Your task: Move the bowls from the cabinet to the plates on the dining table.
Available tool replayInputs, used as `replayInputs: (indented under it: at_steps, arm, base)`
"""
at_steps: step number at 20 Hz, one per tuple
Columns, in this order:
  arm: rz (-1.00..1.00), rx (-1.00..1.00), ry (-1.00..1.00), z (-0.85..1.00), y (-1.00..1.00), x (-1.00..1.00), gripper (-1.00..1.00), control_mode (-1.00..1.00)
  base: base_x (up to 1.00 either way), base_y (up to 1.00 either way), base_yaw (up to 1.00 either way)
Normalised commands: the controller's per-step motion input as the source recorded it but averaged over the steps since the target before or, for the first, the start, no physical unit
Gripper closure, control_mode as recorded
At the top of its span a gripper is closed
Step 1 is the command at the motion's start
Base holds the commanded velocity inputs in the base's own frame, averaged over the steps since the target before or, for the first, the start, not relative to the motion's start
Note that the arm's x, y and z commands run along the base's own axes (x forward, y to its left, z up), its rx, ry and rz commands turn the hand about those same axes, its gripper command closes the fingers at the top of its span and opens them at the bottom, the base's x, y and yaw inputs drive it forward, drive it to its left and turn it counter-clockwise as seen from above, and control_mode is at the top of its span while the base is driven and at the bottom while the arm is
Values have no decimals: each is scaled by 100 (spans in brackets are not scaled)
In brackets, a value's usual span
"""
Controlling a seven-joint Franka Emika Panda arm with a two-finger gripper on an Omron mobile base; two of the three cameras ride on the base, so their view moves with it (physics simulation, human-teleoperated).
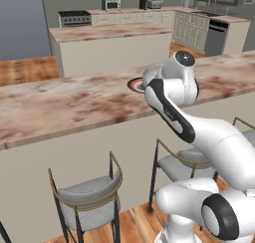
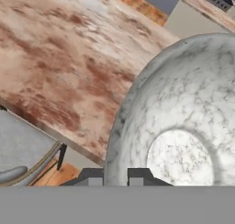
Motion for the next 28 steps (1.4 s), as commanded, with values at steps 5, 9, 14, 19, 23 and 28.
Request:
replayInputs:
  at_steps: [5, 9, 14, 19, 23, 28]
  arm:
    - [-4, 10, 16, 57, 0, 31, 100, -100]
    - [-1, 0, 18, 15, 0, 40, 100, -100]
    - [0, -10, 17, 0, 10, 38, 100, -100]
    - [0, -20, 11, -3, 22, 26, 100, -100]
    - [0, -28, 1, -13, 27, 0, 100, -100]
    - [0, -25, 0, -23, 19, -3, 100, -100]
  base:
    - [0, 0, 0]
    - [0, 0, 0]
    - [0, 0, 0]
    - [0, 0, 0]
    - [0, 0, 0]
    - [0, 0, 0]
